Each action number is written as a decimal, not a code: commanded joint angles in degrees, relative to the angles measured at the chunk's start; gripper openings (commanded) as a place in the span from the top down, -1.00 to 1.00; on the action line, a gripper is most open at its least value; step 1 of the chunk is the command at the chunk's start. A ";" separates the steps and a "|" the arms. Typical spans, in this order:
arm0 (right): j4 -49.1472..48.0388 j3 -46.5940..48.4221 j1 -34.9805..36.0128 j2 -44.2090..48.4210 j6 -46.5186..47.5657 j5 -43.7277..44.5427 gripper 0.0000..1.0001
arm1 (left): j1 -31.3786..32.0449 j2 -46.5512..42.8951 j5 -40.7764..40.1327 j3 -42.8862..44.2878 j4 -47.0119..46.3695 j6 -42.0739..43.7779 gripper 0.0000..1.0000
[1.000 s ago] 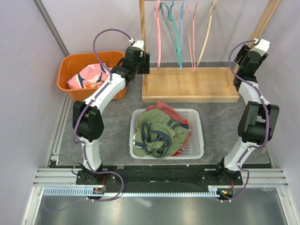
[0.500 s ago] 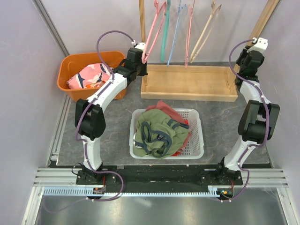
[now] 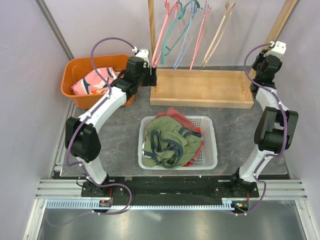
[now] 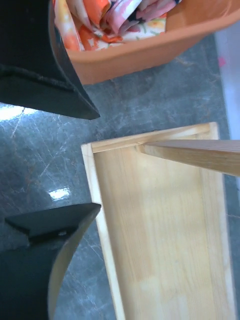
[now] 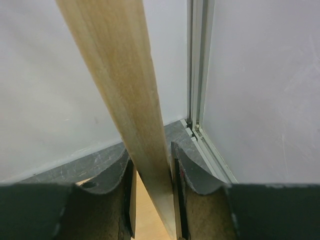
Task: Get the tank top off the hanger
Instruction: Remove the clothesline from the center of the board, then reset both arms
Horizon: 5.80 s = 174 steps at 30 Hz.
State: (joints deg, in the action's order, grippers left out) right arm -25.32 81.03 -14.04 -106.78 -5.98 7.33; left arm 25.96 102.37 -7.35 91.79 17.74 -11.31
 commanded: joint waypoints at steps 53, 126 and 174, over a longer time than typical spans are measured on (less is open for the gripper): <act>-0.34 -8.43 2.61 3.07 -12.65 -8.56 1.00 | -0.99 2.49 -3.28 -11.54 -50.79 13.68 0.97; 54.50 -42.89 28.46 80.50 -22.94 -5.58 -0.70 | -0.29 -58.06 8.24 -41.51 18.39 7.80 -0.99; 50.88 -31.03 82.33 55.81 -16.95 60.16 -0.96 | -0.91 -65.54 -4.77 -47.58 -3.85 8.76 -0.99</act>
State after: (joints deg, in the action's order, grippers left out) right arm 24.12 49.95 68.31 -51.16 -21.80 65.60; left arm 25.61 37.01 -10.46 44.60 20.14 -1.96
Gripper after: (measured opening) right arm 0.979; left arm 0.993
